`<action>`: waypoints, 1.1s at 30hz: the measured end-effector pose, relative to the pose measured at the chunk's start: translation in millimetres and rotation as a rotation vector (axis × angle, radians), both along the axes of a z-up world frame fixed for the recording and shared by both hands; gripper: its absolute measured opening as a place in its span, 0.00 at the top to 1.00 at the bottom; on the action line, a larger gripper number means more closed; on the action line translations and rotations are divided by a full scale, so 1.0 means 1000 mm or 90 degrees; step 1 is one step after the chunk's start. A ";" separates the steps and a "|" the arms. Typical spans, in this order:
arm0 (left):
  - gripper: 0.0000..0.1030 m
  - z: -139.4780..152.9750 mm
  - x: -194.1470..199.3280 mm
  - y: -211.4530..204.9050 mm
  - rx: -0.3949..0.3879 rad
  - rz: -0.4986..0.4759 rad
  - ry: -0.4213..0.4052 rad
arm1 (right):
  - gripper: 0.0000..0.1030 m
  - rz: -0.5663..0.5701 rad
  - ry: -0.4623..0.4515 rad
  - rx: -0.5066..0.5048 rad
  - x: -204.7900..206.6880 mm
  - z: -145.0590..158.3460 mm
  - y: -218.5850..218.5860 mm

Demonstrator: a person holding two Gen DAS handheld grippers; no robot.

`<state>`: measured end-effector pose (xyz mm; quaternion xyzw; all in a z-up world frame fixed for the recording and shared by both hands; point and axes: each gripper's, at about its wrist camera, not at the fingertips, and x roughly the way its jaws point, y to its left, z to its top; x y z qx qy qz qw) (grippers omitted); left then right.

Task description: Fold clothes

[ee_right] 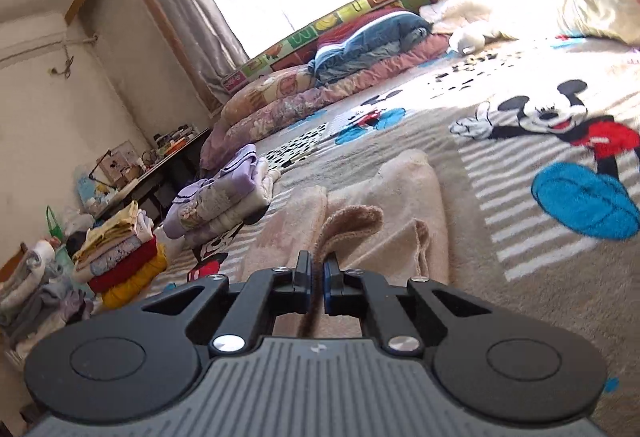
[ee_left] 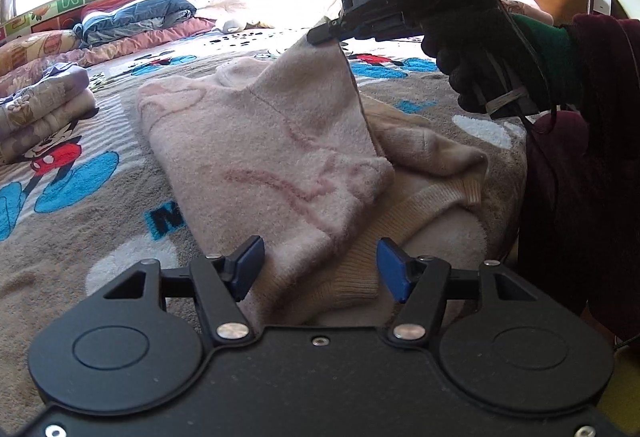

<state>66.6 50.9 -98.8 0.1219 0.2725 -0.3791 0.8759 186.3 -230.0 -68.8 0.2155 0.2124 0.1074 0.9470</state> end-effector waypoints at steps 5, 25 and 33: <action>0.38 0.013 0.009 0.029 -0.081 0.061 0.004 | 0.92 -0.042 0.090 0.023 0.008 -0.026 -0.022; 0.72 0.013 0.033 0.027 -0.122 0.096 0.031 | 0.94 -0.034 0.035 0.132 -0.011 -0.009 -0.032; 0.72 0.000 0.035 0.016 -0.073 0.051 0.082 | 0.94 -0.076 0.109 0.141 -0.005 -0.033 -0.047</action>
